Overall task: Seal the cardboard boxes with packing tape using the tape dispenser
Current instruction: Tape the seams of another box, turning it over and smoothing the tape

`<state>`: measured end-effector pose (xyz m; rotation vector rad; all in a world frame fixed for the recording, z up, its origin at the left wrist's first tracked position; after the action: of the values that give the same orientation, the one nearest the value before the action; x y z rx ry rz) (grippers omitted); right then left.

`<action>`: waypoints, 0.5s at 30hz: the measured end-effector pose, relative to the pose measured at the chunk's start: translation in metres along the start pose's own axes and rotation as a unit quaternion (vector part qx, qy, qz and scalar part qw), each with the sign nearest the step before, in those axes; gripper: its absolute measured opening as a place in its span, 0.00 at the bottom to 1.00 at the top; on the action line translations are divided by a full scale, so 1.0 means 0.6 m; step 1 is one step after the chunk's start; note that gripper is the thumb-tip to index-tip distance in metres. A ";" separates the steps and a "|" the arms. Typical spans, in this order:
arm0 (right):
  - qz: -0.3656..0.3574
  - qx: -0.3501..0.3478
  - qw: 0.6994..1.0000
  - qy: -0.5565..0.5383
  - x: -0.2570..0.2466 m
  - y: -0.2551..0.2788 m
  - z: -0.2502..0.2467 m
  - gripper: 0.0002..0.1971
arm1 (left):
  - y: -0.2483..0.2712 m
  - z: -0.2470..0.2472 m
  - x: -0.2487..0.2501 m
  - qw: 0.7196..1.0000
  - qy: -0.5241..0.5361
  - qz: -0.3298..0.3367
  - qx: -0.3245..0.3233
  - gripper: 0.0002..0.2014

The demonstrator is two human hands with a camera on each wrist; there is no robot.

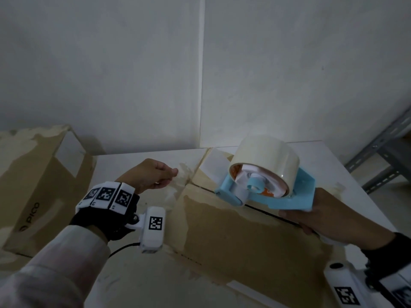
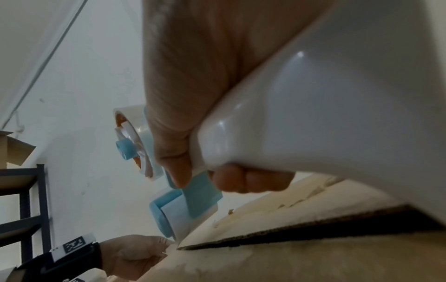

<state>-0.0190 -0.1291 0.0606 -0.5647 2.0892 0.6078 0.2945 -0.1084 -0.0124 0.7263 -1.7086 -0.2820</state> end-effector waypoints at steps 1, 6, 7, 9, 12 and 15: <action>0.002 -0.004 1.000 0.004 0.002 -0.001 0.002 0.07 | -0.001 0.001 -0.001 1.000 -0.004 -0.002 -0.003 0.07; 0.003 -0.003 1.000 0.024 0.008 -0.006 0.001 0.08 | -0.009 0.005 -0.003 0.999 -0.027 -0.011 -0.031 0.06; 0.001 -0.003 1.000 0.026 0.008 -0.007 0.001 0.09 | -0.010 0.005 -0.004 0.999 -0.035 -0.012 -0.035 0.06; 0.000 -0.012 1.000 0.025 0.006 -0.008 0.005 0.09 | -0.012 0.006 -0.005 0.998 -0.047 -0.010 -0.044 0.04; 0.004 -0.019 0.999 0.028 0.008 -0.010 0.010 0.08 | -0.017 0.009 -0.002 0.997 -0.052 0.007 -0.062 0.04; 0.011 -0.016 0.999 0.032 0.014 -0.012 0.008 0.08 | -0.024 0.010 -0.006 0.997 -0.049 0.010 -0.065 0.05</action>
<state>-0.0164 -0.1330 0.0494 -0.5863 2.1512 0.6456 0.2939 -0.1185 -0.0248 0.6068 -1.7711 -0.4164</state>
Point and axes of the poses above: each hand's wrist, its own y-axis away from the middle knuckle, its own z-axis out of the palm, x = y × z, the point moved 10 cm from there along -y, towards the middle knuckle, and after that the axes turned 6 degrees about -z, right-handed, at the moved point
